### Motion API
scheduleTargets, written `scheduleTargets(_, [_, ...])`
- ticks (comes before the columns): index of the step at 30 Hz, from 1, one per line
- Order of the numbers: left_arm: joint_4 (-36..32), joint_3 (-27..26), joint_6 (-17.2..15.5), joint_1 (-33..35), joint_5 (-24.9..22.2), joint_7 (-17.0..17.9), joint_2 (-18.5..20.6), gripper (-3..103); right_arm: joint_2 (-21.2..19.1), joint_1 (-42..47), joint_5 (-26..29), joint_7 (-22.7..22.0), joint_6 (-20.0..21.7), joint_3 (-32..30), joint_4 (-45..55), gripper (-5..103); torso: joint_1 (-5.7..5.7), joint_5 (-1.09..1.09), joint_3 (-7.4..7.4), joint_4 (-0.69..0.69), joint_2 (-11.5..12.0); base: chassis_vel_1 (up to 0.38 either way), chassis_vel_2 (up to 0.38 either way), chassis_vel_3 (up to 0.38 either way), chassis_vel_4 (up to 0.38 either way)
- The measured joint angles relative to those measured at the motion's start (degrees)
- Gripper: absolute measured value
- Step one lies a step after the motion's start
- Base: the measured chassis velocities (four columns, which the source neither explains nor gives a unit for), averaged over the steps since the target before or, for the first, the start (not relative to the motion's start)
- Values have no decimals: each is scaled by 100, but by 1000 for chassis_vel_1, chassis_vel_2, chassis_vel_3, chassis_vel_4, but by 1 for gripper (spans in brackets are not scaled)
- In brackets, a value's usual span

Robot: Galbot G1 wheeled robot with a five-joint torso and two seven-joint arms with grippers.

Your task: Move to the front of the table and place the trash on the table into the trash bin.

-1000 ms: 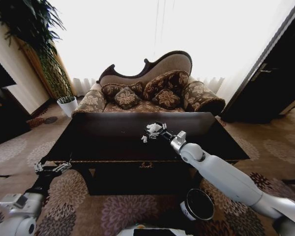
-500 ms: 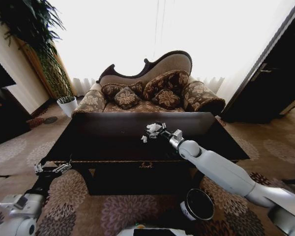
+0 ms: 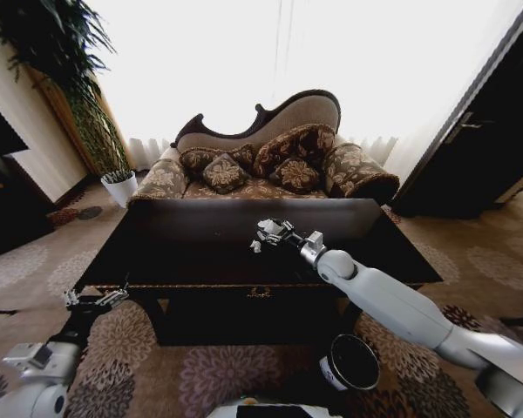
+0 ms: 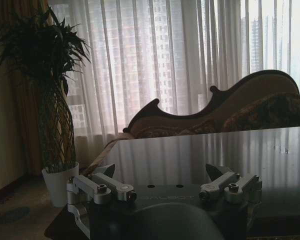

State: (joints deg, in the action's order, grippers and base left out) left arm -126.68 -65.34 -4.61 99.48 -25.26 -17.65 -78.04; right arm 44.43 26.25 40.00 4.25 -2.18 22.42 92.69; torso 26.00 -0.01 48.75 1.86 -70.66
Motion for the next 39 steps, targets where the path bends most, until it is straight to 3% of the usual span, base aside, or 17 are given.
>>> scheduleTargets(3, [2, -5, -1, 7, 0, 0, 20, 100, 0, 45, -53, 38, -26, -32, -11, 49, 0, 0, 0, 0, 0, 0, 0, 0, 0])
scheduleTargets(4, [4, -7, -2, 7, -1, 1, 29, 100, 0, 54, -56, 47, -33, -38, -11, 38, 0, 0, 0, 0, 0, 0, 0, 0, 0])
scheduleTargets(5, [6, -8, -3, 6, -2, 1, 35, 100, -1, 55, -56, 53, -36, -42, -9, 38, 0, 0, 0, 0, 0, 0, 0, 0, 0])
scheduleTargets(6, [7, -7, -5, 1, -4, 2, 38, 100, -5, 53, -50, 60, -41, -46, 2, 28, 0, 0, 0, 0, 0, 0, 0, 0, 0])
scheduleTargets(8, [8, -7, -6, -3, -5, 4, 39, 100, -11, 46, -40, 66, -45, -46, 9, 28, 0, 0, 0, 0, 0, 0, 0, 0, 0])
scheduleTargets(9, [9, -3, -7, -8, -6, 4, 39, 100, -21, 34, -26, 70, -50, -48, 18, 17, 0, 0, 0, 0, 0, 0, 0, 0, 0])
scheduleTargets(11, [17, 12, -8, -16, -7, 5, 38, 100, -48, 19, 16, 77, -65, -70, 36, 17, 0, 0, 0, 0, 0, 0, 0, 0, 0])
scheduleTargets(12, [27, 22, -8, -25, -7, 6, 37, 100, -72, 18, 63, 91, -83, -99, 59, 6, 0, 0, 0, 0, 0, 0, 0, 0, 0])
scheduleTargets(13, [33, 33, -8, -32, -7, 6, 37, 100, -93, 19, 117, 105, -97, -135, 90, 3, 0, 0, 0, 0, 0, 0, 0, 0, 0])
scheduleTargets(20, [55, 73, -13, -85, -7, 9, 45, 100, -221, 108, 427, 163, -159, -375, 316, 0, 0, 0, 0, -1, 0, 0, 0, 0, 0])
scheduleTargets(22, [56, 104, -14, -111, -15, 11, 50, 100, -400, 349, 594, 241, -246, -742, 517, 0, 0, 0, 0, -2, 0, 0, 0, 0, 0])
scheduleTargets(24, [91, 125, -14, -175, -45, 15, 92, 100, -642, 925, 748, 307, -294, -1583, 854, 0, 0, 1, 0, 2, 0, 0, 0, 0, 0])
scheduleTargets(29, [193, 229, -23, -315, -69, 29, 136, 100, -808, 1713, 928, 302, -420, -2385, 1268, 0, 0, 2, 0, 1, 0, 0, 0, 0, 0])
scheduleTargets(37, [218, 415, -37, -482, -76, 35, 97, 100, -871, 2960, 1222, 252, -367, -3604, 1844, 0, 0, 3, 0, -2, 0, 0, 0, 0, 0])
scheduleTargets(39, [266, 448, -44, -559, -114, 36, 157, 100, -786, 3387, 1314, 182, -283, -4199, 2056, 0, 0, -1, 0, -1, 0, 0, 0, 0, 0])
